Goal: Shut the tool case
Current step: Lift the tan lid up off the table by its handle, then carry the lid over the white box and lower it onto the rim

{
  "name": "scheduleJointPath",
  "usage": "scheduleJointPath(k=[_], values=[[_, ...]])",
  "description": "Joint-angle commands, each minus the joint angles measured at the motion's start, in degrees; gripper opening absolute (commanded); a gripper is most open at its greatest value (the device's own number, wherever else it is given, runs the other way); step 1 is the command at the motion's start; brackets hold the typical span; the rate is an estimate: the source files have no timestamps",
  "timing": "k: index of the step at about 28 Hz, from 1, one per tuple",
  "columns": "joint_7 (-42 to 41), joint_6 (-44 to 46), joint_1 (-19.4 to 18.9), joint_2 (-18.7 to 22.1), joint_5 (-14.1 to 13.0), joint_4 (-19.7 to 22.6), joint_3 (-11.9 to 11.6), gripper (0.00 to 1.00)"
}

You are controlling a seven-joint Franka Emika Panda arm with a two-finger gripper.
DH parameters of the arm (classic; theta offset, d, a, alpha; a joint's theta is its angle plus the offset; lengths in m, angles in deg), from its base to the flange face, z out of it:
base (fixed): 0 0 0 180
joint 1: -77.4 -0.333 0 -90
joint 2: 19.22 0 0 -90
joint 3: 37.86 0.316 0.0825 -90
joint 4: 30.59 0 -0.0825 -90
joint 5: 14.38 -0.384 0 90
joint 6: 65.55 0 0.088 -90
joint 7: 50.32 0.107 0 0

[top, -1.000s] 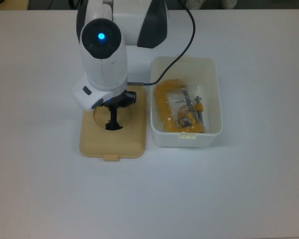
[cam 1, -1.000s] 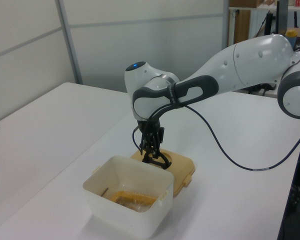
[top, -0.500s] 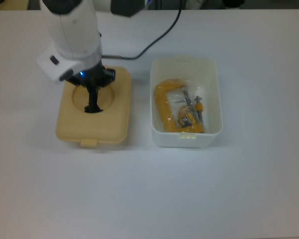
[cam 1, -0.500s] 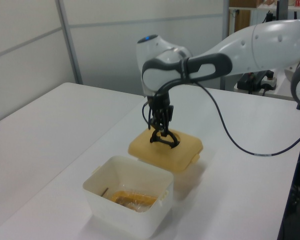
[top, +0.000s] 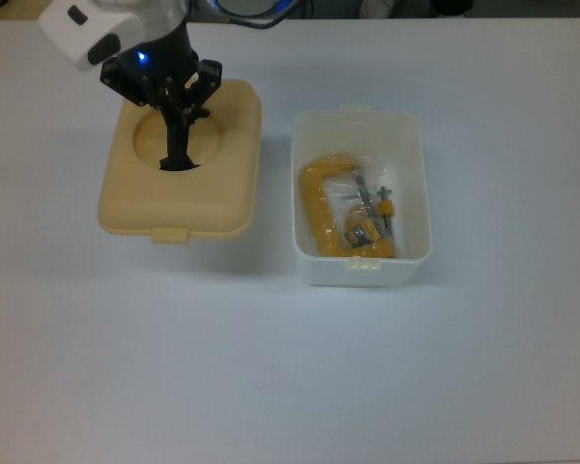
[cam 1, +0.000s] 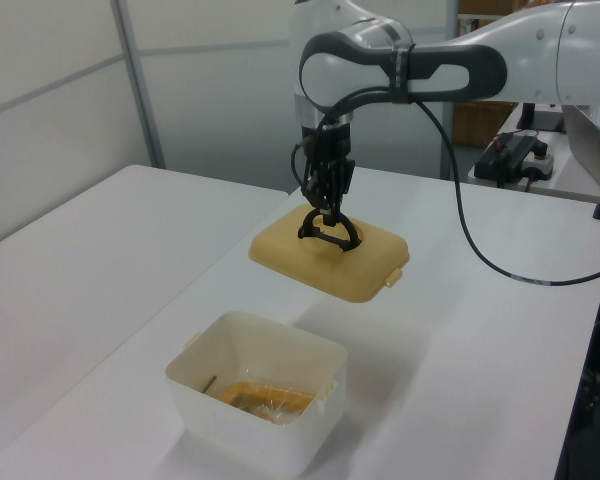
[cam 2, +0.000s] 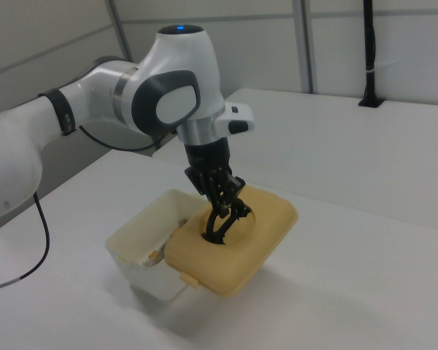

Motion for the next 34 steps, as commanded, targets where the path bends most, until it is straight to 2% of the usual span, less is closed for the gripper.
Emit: scheduleJointPath(k=[1, 4, 19, 34], values=[[2.54, 1.67, -0.46, 0.48, -1.33, -1.01, 0.39, 0.0], [3.86, 1.67, -1.16, 0.56, -1.33, -1.09, 0.48, 0.0], [11.24, 1.94, -10.47, 0.21, -0.98, -1.1, 0.56, 0.0], [14.41, 1.06, -16.1, -2.07, -0.63, -1.1, 0.56, 0.0]])
